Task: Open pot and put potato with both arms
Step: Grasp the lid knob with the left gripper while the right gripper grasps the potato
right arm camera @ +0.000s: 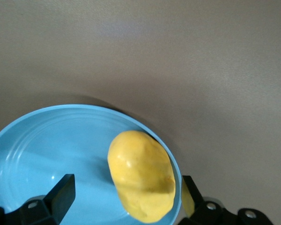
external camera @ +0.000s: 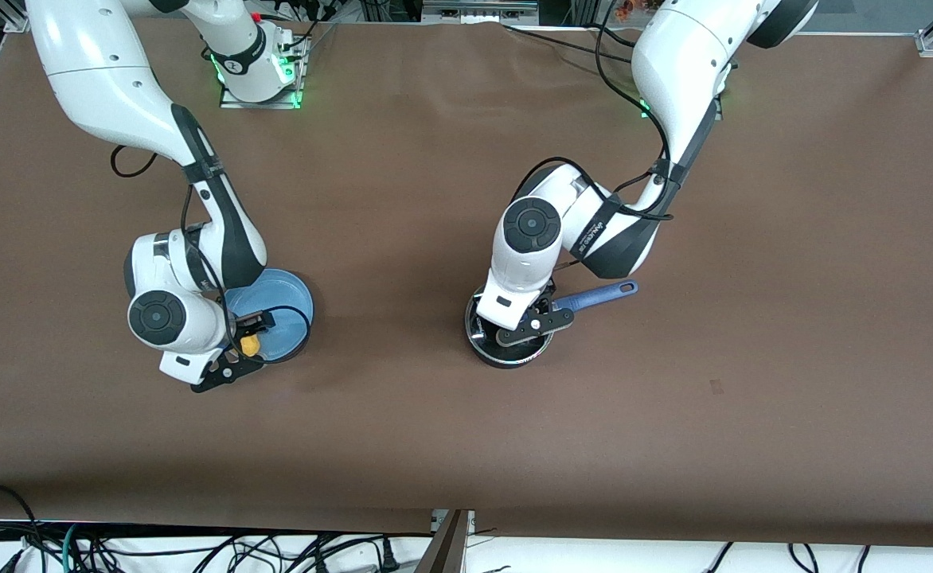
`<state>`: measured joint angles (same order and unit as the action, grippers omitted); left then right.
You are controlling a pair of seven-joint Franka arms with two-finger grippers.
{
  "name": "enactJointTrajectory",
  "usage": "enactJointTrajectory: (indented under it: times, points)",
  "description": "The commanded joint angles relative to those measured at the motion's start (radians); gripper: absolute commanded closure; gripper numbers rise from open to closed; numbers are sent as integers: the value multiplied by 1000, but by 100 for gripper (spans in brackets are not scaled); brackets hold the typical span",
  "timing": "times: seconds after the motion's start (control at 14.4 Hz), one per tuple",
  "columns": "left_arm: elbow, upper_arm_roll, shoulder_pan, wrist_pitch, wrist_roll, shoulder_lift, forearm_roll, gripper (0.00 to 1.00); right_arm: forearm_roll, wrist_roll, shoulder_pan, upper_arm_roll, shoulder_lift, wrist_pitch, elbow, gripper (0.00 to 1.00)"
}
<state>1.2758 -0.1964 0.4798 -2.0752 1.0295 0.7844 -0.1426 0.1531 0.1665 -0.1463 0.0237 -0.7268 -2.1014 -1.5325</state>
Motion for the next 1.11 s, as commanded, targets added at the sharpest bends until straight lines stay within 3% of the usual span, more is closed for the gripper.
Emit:
enactJointTrajectory:
  times: [0.0, 0.07, 0.28, 0.42, 0.69, 0.9, 1.04]
  points:
    - [-33, 11, 10, 17, 17, 10, -28, 49, 6, 14, 14, 1, -5, -31, -17, 2]
    - [-33, 11, 8, 21, 17, 6, -29, 50, 6, 14, 14, 1, -5, -31, -18, 12]
    - [-35, 9, -1, 73, 11, -29, -26, 50, 6, 4, 14, 2, -5, -19, -17, 63]
    - [-33, 8, -19, 105, 6, -80, -31, 50, 5, -4, 13, 2, -5, -15, -15, 87]
    - [13, 9, -122, 179, -190, -192, -19, 50, -39, -71, -2, 5, 3, 26, -5, 88]
    - [189, 28, -268, 167, -528, -336, 13, 50, -185, -160, -12, 28, 7, 101, 24, 88]
    - [255, 107, -338, 167, -793, -396, 114, 50, -278, -279, -21, 74, 26, 162, 49, 87]
